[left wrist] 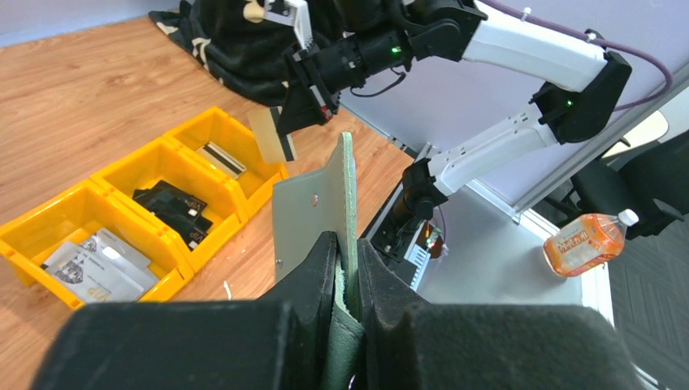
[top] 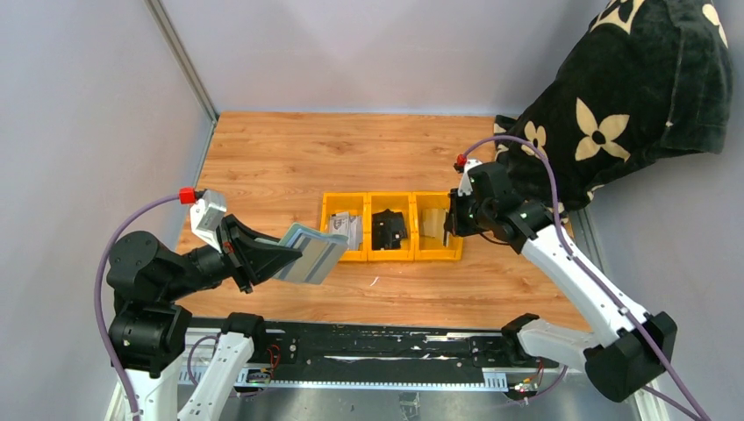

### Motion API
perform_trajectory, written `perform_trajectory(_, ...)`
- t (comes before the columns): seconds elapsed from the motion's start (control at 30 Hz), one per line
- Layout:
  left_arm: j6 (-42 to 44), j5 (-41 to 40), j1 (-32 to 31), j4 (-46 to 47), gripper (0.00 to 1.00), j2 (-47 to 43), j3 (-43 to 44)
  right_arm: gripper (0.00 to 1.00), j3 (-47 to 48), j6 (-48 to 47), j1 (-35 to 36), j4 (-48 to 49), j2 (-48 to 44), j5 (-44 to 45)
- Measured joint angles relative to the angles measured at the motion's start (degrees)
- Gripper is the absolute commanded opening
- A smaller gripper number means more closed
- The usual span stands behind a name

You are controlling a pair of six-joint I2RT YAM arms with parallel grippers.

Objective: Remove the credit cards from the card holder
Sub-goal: Place the credit card in the storage box.

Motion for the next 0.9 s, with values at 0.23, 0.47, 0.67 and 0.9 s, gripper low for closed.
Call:
perform_trajectory(0.23, 0.04, 0.52, 0.00, -0.11, 0.00, -0.13, -0.13, 0.00, 3.06, -3.58, -1.14, 2.45, 12.07, 2.56)
perform_trajectory(0.47, -0.28, 2.25, 0.00, 0.66, 0.00, -0.26, -0.24, 0.00, 5.90, -4.33, -2.47, 6.21, 23.56, -2.75)
perform_trajectory(0.67, -0.48, 4.28, 0.00, 1.18, 0.00, -0.26, -0.24, 0.20, 6.05, -4.70, -3.56, 7.34, 27.87, -3.41)
perform_trajectory(0.9, -1.55, 5.84, 0.00, 2.08, 0.00, -0.26, -0.24, 0.55, 6.05, -3.37, -3.85, 7.78, 26.25, -0.39)
